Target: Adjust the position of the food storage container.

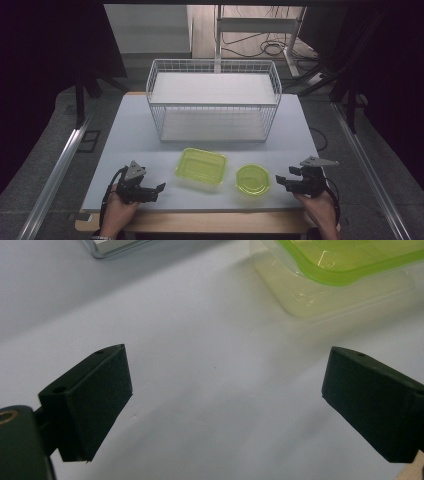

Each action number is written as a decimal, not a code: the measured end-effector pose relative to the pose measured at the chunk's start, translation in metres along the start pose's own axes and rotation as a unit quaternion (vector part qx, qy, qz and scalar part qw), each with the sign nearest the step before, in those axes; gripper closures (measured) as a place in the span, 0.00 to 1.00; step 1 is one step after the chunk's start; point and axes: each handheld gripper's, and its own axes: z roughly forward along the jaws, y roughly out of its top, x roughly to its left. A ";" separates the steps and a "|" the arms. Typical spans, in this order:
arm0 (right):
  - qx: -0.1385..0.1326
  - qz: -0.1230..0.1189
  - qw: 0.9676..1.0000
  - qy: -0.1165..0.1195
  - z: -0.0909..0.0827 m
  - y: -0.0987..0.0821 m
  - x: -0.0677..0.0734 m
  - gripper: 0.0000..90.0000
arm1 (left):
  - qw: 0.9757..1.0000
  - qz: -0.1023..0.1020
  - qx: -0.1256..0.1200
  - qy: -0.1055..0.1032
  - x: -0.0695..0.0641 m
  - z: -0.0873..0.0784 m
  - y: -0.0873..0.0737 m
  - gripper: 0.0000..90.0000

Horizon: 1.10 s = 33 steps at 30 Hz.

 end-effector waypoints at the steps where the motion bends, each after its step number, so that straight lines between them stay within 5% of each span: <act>1: 0.000 0.001 1.000 0.001 0.000 0.000 0.000 0.39 | 1.000 0.000 0.001 0.001 0.000 0.001 0.000 0.06; 13: -0.013 0.000 1.000 0.014 -0.002 -0.001 0.000 0.58 | 1.000 0.003 0.004 0.000 0.001 0.003 0.000 0.06; 22: -0.010 -0.041 0.999 0.003 -0.002 0.000 0.004 0.65 | 1.000 0.003 -0.001 0.002 0.001 0.003 0.000 0.06; 33: -0.027 -0.032 0.999 0.006 -0.016 0.011 0.010 0.80 | 1.000 0.002 -0.003 0.006 0.002 0.004 0.000 0.06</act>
